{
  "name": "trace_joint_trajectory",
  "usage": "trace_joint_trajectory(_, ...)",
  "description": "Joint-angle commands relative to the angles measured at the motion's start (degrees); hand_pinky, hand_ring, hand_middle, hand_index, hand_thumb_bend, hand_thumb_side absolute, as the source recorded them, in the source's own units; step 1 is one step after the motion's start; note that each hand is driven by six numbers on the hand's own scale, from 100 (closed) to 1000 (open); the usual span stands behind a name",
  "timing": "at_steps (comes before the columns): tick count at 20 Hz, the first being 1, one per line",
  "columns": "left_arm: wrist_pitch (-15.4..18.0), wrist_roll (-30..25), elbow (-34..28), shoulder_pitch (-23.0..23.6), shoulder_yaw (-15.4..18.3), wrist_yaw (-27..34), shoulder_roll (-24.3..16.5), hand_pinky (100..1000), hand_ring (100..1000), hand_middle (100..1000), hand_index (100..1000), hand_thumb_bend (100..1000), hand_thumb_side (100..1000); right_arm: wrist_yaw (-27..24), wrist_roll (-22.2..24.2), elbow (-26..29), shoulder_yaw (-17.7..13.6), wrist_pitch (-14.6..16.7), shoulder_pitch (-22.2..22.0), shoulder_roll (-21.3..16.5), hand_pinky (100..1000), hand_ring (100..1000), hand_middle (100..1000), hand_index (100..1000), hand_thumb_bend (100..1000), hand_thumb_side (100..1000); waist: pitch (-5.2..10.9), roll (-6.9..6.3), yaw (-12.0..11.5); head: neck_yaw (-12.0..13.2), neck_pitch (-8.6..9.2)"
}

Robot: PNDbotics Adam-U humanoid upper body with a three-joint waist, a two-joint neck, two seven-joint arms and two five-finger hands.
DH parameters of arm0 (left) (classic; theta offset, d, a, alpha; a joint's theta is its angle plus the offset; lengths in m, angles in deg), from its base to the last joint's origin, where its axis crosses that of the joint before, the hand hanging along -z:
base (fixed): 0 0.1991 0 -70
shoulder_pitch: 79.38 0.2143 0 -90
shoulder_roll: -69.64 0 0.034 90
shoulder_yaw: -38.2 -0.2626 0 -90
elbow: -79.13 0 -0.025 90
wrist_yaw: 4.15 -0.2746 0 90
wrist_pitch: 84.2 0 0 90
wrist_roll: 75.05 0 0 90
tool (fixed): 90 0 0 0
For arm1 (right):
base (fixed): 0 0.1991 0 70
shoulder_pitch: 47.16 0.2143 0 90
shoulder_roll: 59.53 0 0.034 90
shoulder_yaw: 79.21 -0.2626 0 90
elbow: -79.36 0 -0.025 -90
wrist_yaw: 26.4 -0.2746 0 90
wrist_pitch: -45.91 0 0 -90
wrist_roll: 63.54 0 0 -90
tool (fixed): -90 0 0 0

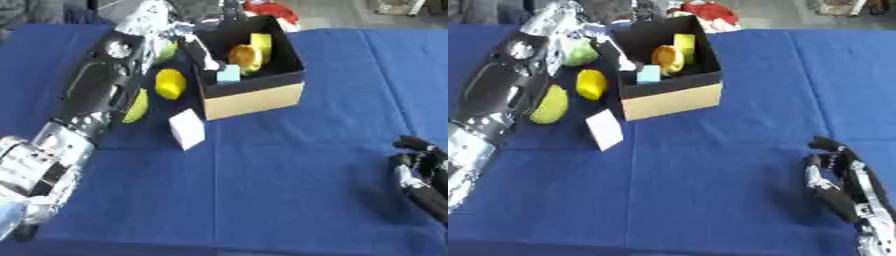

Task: Pick up objects on the table and place them in the box.

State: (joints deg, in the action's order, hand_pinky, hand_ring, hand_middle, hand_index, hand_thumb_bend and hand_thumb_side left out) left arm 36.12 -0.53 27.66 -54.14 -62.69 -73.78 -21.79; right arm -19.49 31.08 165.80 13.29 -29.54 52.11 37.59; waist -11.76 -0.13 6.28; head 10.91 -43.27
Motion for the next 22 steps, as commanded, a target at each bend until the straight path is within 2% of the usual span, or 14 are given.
trace_joint_trajectory(1, 0.9, -4.0, -5.5, -0.1, 0.8, 8.0, -5.3, 910, 893, 945, 982, 456, 531, 0.1, 0.0, 0.7, -0.4, 0.1, 0.3, -0.9, 750, 661, 735, 836, 100, 255, 1.4, -0.25, -0.1, -0.3, 0.5)
trace_joint_trajectory(5, 0.3, -9.0, -13.4, 3.3, 1.2, 19.3, -11.4, 899, 880, 923, 959, 457, 551, 0.2, -0.1, 0.8, -0.6, 0.1, 0.1, -1.1, 750, 661, 735, 836, 100, 257, 1.68, -0.57, -0.5, -0.7, 0.41)
trace_joint_trajectory(8, -1.0, -13.2, -19.8, 7.4, 1.4, 24.9, -16.4, 883, 841, 865, 913, 462, 343, 0.3, -0.2, 0.8, -0.7, 0.1, 0.0, -1.3, 750, 661, 735, 836, 100, 258, 1.82, -0.82, -0.8, -0.8, 0.37)
trace_joint_trajectory(10, -1.8, -16.9, -22.6, 10.7, 1.5, 27.3, -19.4, 878, 831, 854, 912, 464, 319, 0.4, -0.3, 0.8, -0.8, 0.1, -0.1, -1.4, 750, 661, 735, 836, 100, 259, 1.92, -1.06, -0.9, -0.9, 0.29)
trace_joint_trajectory(13, -2.5, -22.6, -23.6, 15.6, 0.9, 29.2, -23.0, 877, 832, 854, 912, 499, 341, 0.5, -0.3, 0.8, -0.9, 0.1, -0.3, -1.6, 750, 661, 735, 836, 100, 259, 2.23, -1.41, -1.1, -1.1, 0.06)
trace_joint_trajectory(16, -2.9, -27.0, -23.4, 19.6, 0.3, 30.0, -25.3, 874, 832, 857, 916, 534, 415, 0.6, -0.2, 0.7, -0.9, 0.1, -0.4, -1.8, 750, 661, 735, 836, 100, 259, 2.38, -1.56, -1.3, -1.1, -0.09)
trace_joint_trajectory(22, -3.1, -30.9, -21.5, 25.0, -0.6, 27.8, -26.3, 873, 834, 865, 927, 573, 527, 0.7, -0.2, 0.7, -0.9, 0.2, -0.4, -1.8, 749, 661, 735, 836, 100, 259, 2.42, -1.56, -1.3, -0.8, -0.11)
